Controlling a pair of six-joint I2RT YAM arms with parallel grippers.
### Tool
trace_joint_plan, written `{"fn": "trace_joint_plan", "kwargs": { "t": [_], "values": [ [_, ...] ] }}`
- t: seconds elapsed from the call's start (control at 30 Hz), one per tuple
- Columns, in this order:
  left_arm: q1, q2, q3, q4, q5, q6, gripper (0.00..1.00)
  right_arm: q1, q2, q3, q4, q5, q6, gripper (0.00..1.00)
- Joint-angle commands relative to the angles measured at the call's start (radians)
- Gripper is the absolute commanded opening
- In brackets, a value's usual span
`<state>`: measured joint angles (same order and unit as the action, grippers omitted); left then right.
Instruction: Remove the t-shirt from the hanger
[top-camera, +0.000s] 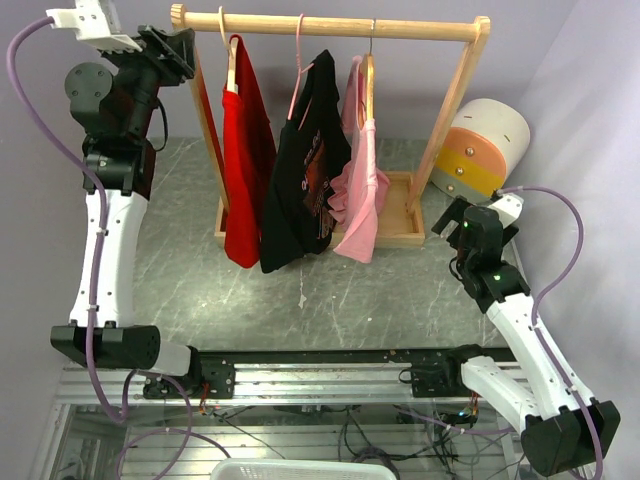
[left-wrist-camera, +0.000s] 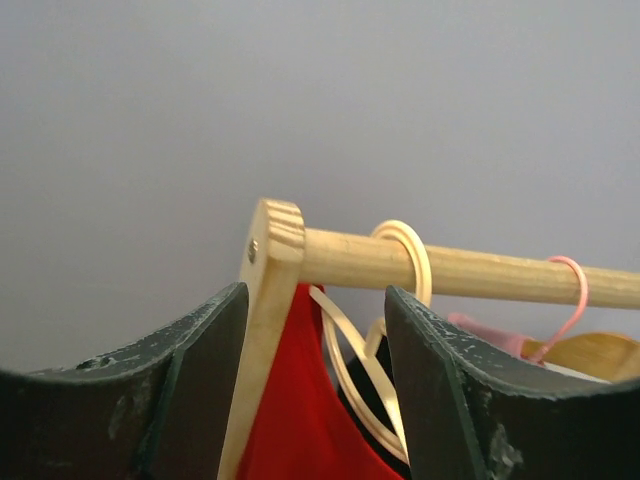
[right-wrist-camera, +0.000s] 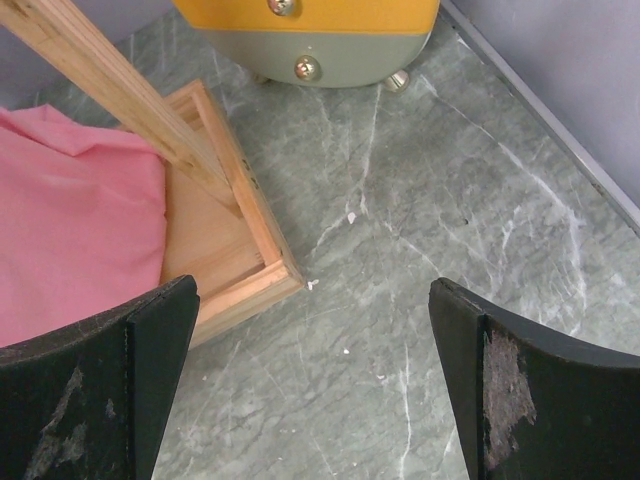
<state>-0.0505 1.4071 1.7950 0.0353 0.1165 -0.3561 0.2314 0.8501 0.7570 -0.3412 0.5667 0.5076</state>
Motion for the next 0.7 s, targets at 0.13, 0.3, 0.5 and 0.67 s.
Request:
{"fn": "trace_joint_plan", "kwargs": {
  "t": [0.13, 0.3, 0.5, 0.67],
  "values": [
    [-0.042, -0.010, -0.027, -0.026, 0.112, -0.099, 0.72, 0.006, -0.056, -0.010, 0.005, -0.030, -0.013, 1.00],
    [-0.084, 0.005, -0.031, -0.040, 0.120, -0.078, 0.74, 0.007, -0.096, -0.009, -0.015, -0.033, -0.008, 1.00],
    [-0.141, 0.029, -0.023, -0.088, 0.092, -0.029, 0.73, 0.007, -0.123, 0.004, -0.040, -0.032, -0.004, 1.00],
    [-0.195, 0.065, -0.005, -0.147, -0.036, 0.051, 0.74, 0.007, -0.130, 0.022, -0.054, -0.031, -0.012, 1.00]
  ]
}}
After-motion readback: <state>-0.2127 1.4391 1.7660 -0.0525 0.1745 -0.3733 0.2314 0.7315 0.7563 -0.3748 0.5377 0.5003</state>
